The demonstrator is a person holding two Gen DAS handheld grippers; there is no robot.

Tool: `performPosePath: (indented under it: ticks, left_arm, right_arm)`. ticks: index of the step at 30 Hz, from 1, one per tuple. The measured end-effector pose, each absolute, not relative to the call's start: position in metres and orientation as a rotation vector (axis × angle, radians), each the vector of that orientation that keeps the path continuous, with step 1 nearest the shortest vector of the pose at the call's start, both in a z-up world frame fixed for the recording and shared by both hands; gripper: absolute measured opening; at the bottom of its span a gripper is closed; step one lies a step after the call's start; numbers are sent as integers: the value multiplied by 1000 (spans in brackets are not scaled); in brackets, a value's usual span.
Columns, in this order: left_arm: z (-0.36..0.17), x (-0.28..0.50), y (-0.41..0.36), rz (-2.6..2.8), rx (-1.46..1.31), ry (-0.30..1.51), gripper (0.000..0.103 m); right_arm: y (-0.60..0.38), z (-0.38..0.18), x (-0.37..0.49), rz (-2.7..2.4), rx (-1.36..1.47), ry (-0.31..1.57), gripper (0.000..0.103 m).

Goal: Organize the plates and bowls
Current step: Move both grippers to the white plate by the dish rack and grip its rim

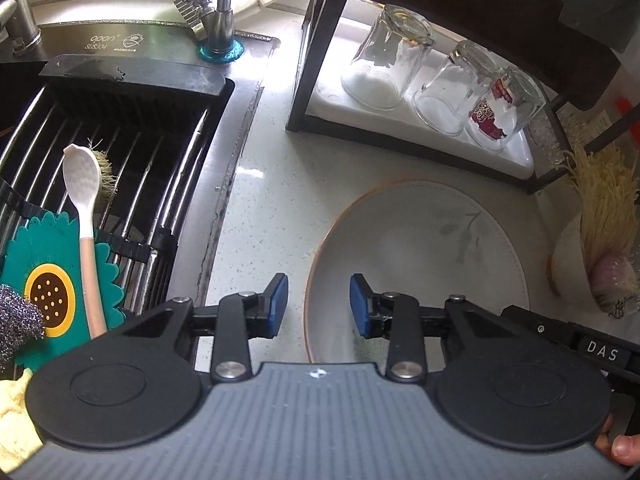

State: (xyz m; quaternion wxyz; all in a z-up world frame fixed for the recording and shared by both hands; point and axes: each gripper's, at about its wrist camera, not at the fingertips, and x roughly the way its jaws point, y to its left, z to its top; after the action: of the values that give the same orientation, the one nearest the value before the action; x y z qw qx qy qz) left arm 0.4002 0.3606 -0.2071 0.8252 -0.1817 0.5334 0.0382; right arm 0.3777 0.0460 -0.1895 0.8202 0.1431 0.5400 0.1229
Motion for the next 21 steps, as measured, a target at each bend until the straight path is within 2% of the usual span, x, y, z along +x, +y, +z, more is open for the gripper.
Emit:
performPosePath:
  ticks: [1, 4, 8, 13, 21]
  left_arm:
    - [-208, 401, 361, 76, -386, 1134, 36]
    - [-209, 403, 360, 63, -382, 1131, 31]
    - [-212, 408, 357, 48, -360, 1146, 25]
    - [-213, 413, 357, 37, -346, 1146, 24]
    - [-212, 412, 359, 42, -348, 1143, 21]
  right_arm:
    - [47, -191, 378, 261, 306, 1152, 31]
    - [49, -193, 379, 270, 315, 1164, 19]
    - [53, -195, 379, 284, 308, 1165, 18]
    - [52, -197, 381, 284, 320, 1147, 14]
    - [52, -198, 381, 300, 307, 1134, 14]
